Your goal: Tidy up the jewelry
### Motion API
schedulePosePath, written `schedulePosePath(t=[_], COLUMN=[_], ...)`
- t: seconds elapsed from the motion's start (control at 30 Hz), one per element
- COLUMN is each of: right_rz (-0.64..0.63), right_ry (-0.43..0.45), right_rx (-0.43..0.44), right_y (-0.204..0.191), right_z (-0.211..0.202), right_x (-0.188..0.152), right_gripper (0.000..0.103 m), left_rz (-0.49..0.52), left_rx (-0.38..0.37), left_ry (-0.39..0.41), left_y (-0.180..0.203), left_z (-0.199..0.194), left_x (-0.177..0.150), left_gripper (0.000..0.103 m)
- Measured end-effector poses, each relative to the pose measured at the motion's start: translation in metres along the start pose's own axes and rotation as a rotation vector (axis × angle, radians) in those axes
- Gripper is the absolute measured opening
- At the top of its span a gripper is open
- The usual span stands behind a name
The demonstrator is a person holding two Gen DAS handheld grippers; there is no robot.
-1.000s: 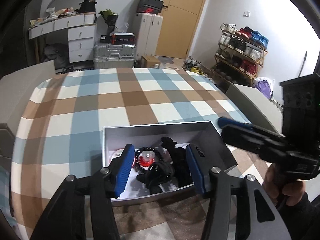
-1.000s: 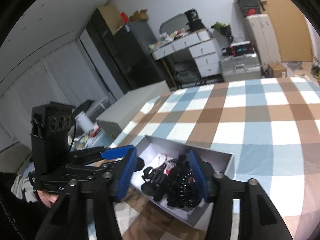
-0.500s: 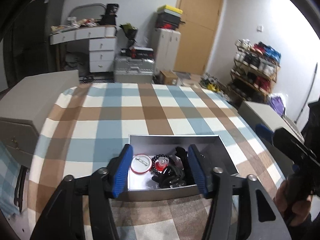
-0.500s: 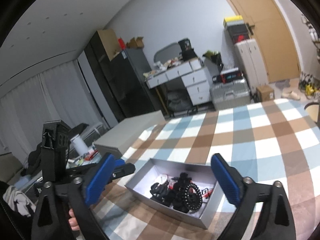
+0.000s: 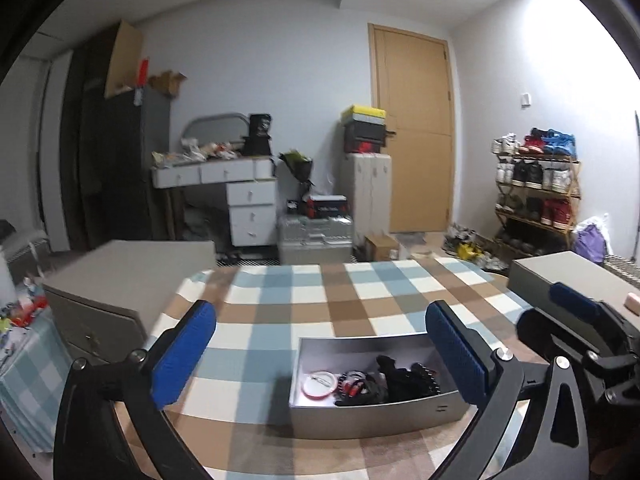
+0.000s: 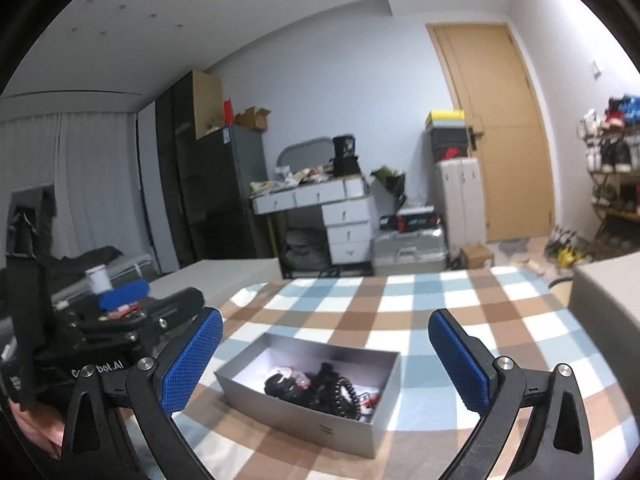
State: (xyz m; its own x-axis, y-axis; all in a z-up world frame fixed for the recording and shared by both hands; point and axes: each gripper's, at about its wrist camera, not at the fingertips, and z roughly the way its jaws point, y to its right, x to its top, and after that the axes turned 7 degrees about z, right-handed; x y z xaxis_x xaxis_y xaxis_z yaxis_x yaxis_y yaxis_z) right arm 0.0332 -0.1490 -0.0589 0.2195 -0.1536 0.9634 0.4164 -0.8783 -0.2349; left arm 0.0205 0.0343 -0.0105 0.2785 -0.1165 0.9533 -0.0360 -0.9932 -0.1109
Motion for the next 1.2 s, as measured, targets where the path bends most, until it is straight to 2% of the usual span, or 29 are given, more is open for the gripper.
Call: schedulePosePath(t=[0.33,0.57,0.8,0.93,1.1,1.2], right_rz=[-0.085,-0.101,-0.06,-0.058,-0.088,-0.104], right_ry=[0.074,0.045,0.027,-0.017,-0.083,-0.078], right_rx=[-0.044,-0.088,-0.145,-0.168,-0.224,-0.21], right_y=[-0.009,-0.004,0.007,0.009,0.005,0.003], right_z=[-0.011,-0.004,0.0,0.008,0.019,0.017], right_x=[-0.013,-0.029,-0.031,-0.033,-0.037,-0.037], right_gripper=[0.103,0.103,0.103,0.103,0.103,0.103], left_rz=[-0.067,-0.038,-0.016,-0.029,-0.069,-0.038], left_rx=[0.133,0.186,0.172,0.155,0.138,0.126], left_ry=[0.022,0.013,-0.01,-0.017,-0.073,-0.051], left_y=[-0.016,-0.013,-0.008,-0.01,-0.017,-0.009], left_z=[0.0,0.005,0.006,0.003,0.01,0.003], left_x=[-0.017,-0.033,-0.046,-0.044,-0.046,-0.045], left_gripper=[0.102,0.102,0.102,0.102,0.102,0.102])
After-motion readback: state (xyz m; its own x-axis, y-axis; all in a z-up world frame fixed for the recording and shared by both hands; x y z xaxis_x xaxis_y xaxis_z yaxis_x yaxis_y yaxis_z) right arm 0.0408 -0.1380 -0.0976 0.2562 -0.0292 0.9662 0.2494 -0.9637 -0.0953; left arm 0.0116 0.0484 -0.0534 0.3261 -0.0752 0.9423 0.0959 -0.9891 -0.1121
